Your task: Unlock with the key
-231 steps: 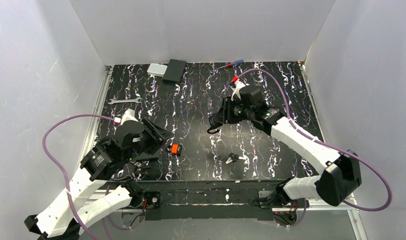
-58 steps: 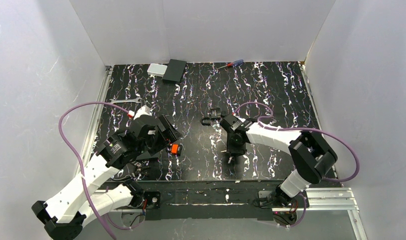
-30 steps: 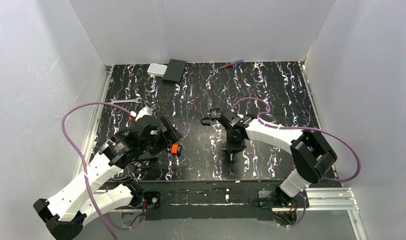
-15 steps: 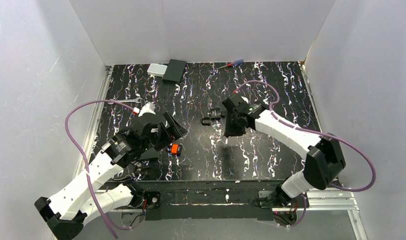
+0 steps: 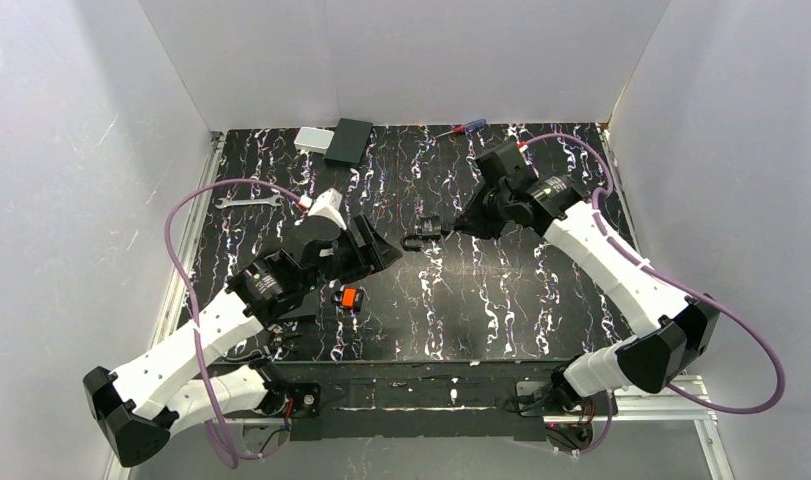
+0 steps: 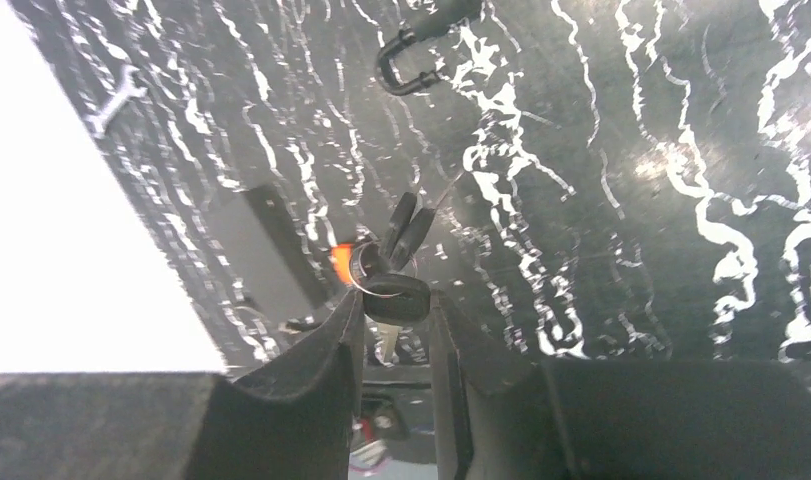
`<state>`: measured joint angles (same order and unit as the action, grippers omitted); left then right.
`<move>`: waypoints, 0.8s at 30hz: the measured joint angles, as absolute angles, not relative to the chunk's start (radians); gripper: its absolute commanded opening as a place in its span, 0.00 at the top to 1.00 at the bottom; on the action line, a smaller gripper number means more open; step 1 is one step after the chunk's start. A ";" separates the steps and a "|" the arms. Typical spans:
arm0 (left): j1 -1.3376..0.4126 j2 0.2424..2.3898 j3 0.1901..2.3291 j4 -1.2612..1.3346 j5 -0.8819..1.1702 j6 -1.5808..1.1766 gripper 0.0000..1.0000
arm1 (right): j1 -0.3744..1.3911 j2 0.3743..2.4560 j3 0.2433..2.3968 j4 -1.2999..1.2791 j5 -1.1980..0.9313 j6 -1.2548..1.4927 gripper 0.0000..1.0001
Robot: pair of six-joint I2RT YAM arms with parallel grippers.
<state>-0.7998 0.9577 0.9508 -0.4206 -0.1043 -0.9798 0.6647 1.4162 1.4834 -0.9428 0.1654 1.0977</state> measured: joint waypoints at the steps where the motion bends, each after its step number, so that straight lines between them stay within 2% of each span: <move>1: -0.809 0.965 0.953 -0.394 -0.101 -0.971 0.34 | 0.659 1.414 1.502 -0.957 0.154 1.129 0.99; 8: -0.874 1.052 1.021 -0.210 -0.084 -0.892 0.40 | 0.646 1.331 1.485 -0.990 0.039 1.370 0.99; 9: -0.879 1.067 1.028 -0.179 -0.081 -0.882 0.42 | 0.646 1.288 1.463 -0.988 0.002 1.427 0.99; 10: -0.879 1.082 1.031 -0.140 -0.080 -0.870 0.49 | 0.646 1.266 1.457 -0.983 -0.022 1.467 0.99; 12: -0.879 1.112 1.041 -0.087 -0.073 -0.861 0.53 | 0.646 1.237 1.448 -0.953 -0.087 1.554 0.99; 24: -0.896 1.152 1.056 0.022 -0.030 -0.881 0.69 | 0.646 1.216 1.402 -0.886 -0.148 1.654 0.99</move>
<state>-0.8955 1.1519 1.0557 0.0219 -0.0296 -0.8806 0.6464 1.2163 1.4021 -0.8864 -0.1482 1.6543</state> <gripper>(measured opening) 0.339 0.331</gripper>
